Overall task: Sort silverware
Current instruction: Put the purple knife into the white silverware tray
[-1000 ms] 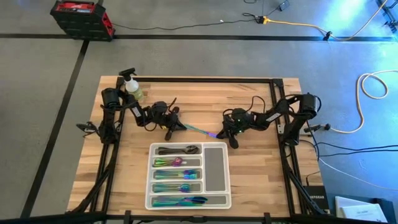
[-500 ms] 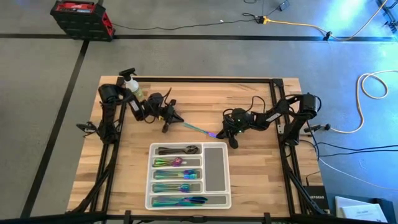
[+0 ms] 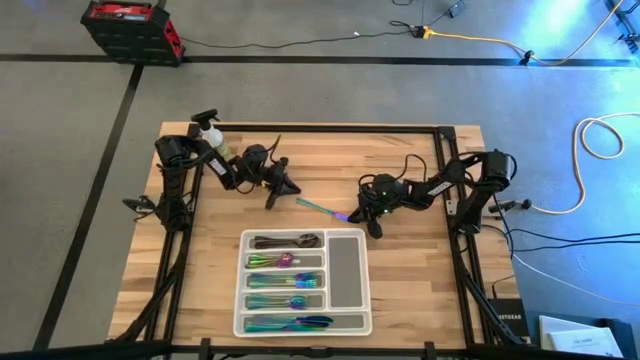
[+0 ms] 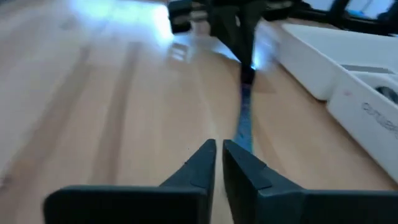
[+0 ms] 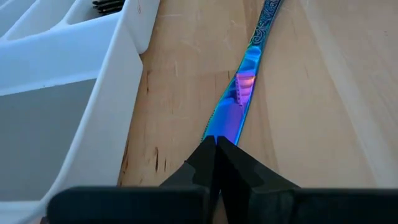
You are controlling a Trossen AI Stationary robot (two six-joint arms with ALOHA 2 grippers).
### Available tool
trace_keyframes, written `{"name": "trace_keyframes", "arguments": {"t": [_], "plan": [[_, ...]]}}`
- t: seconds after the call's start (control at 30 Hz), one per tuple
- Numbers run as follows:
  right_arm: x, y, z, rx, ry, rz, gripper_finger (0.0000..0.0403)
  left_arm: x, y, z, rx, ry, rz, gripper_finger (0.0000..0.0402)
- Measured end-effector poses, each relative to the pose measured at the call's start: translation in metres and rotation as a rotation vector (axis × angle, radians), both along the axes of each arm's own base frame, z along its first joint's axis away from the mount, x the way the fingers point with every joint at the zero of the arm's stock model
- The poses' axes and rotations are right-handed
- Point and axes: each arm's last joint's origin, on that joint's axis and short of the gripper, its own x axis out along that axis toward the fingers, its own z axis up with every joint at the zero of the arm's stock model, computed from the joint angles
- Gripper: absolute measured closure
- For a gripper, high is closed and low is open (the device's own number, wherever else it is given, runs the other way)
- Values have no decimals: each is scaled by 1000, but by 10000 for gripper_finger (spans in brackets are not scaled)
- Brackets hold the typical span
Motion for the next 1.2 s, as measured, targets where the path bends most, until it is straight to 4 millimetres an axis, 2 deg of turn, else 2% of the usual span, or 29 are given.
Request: {"name": "trace_keyframes", "arguments": {"t": [0.2,0.37,0.57,0.73,0.93,1.2], "plan": [[0,0,0,0,0,0,403,-1,-4,-6,-26,62,-41,305],[0,0,0,0,1,0,403,0,-3,-6,24,52,-41,230],[0,0,0,0,1,1,403,3,-4,-11,92,62,-43,171],[0,0,0,-1,0,3,403,16,-5,-17,73,52,-80,153],[0,0,0,-1,0,3,403,30,-8,-29,114,50,-136,151],[0,0,0,-1,0,3,403,32,-12,-36,148,53,-164,162]]}}
